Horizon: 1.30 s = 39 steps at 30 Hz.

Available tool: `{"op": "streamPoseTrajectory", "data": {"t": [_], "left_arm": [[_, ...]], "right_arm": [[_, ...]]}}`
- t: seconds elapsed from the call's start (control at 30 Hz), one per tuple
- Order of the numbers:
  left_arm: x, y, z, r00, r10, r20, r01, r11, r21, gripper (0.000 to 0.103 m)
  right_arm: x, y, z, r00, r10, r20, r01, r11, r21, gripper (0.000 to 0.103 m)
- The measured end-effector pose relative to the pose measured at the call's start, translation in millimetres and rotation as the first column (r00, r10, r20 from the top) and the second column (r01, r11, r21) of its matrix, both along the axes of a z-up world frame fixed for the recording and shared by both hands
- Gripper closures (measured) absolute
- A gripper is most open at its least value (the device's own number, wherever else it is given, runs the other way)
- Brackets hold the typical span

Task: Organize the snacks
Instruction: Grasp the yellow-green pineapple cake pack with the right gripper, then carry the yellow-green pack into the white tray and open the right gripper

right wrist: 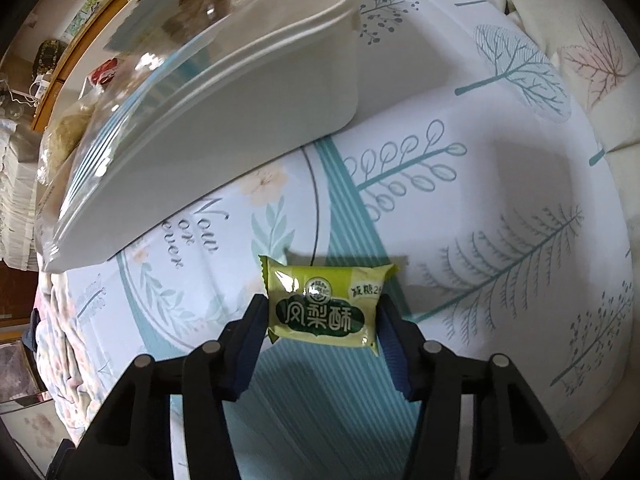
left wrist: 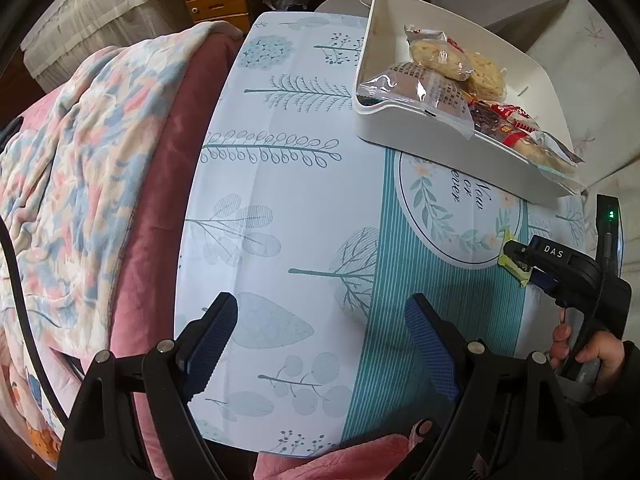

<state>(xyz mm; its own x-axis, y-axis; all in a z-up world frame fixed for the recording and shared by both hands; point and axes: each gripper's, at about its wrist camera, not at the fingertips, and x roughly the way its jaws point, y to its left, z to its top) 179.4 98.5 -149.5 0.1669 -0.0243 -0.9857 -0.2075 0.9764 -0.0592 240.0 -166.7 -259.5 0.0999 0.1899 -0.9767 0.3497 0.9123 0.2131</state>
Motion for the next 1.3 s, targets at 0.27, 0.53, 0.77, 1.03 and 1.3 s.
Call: {"op": "streamPoseTrajectory", "data": {"t": [0.27, 0.53, 0.77, 1.03, 1.3], "left_arm": [[-3, 18, 3, 0.997, -0.075, 0.02, 0.076, 0.997, -0.023, 0.018], [-3, 38, 8, 0.983, -0.176, 0.051, 0.178, 0.983, -0.047, 0.018], [-6, 57, 12, 0.957, -0.275, 0.097, 0.281, 0.958, -0.06, 0.018], [-15, 71, 18, 0.928, -0.338, 0.155, 0.352, 0.933, -0.075, 0.018], [-26, 69, 22, 0.923, -0.35, 0.159, 0.366, 0.927, -0.081, 0.018]], "right_arm": [[-8, 33, 30, 0.997, 0.007, 0.071, -0.013, 0.997, 0.078, 0.049], [2, 73, 78, 0.966, 0.066, 0.248, -0.075, 0.997, 0.027, 0.049], [26, 91, 105, 0.885, 0.175, 0.431, -0.113, 0.98, -0.166, 0.049], [51, 101, 97, 0.847, 0.242, 0.472, -0.118, 0.953, -0.278, 0.046], [26, 87, 113, 0.837, 0.217, 0.503, -0.075, 0.955, -0.288, 0.025]]}}
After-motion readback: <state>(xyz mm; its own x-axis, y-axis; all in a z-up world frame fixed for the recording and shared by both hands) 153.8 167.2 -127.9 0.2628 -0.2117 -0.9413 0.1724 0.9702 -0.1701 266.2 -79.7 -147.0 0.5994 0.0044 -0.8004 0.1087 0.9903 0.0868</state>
